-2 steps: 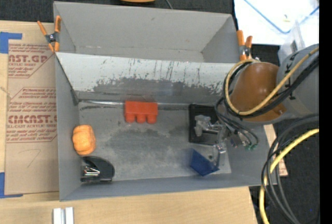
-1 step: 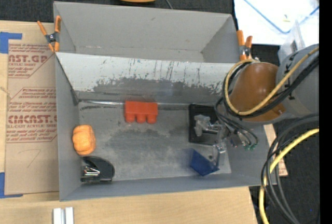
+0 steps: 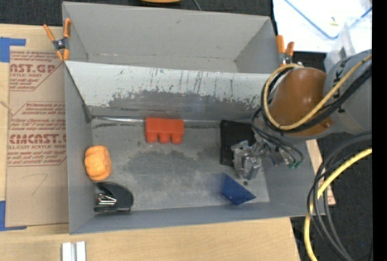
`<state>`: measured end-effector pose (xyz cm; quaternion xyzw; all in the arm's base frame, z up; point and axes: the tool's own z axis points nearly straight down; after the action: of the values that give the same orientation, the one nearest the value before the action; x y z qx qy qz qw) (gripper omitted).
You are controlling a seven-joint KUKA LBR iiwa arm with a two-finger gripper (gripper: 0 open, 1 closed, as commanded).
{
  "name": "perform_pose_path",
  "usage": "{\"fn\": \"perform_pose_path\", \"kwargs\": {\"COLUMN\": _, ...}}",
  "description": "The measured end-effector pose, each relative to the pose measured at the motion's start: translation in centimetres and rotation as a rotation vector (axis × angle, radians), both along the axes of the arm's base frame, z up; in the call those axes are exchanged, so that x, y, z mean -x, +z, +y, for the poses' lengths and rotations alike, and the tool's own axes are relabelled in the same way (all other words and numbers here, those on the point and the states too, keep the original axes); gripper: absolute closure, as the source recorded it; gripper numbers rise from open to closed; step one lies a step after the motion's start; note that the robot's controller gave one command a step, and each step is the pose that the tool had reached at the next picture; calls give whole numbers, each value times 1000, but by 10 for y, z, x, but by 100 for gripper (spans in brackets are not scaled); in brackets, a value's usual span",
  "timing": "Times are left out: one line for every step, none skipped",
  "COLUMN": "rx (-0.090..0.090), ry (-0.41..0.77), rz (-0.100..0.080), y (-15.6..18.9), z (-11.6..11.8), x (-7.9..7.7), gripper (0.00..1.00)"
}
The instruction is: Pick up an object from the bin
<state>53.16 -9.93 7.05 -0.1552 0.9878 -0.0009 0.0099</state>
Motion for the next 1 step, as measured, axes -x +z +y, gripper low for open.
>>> {"fn": "perform_pose_path", "kwargs": {"rx": 0, "ry": 0, "rz": 0, "y": 0, "z": 0, "x": 0, "gripper": 100}}
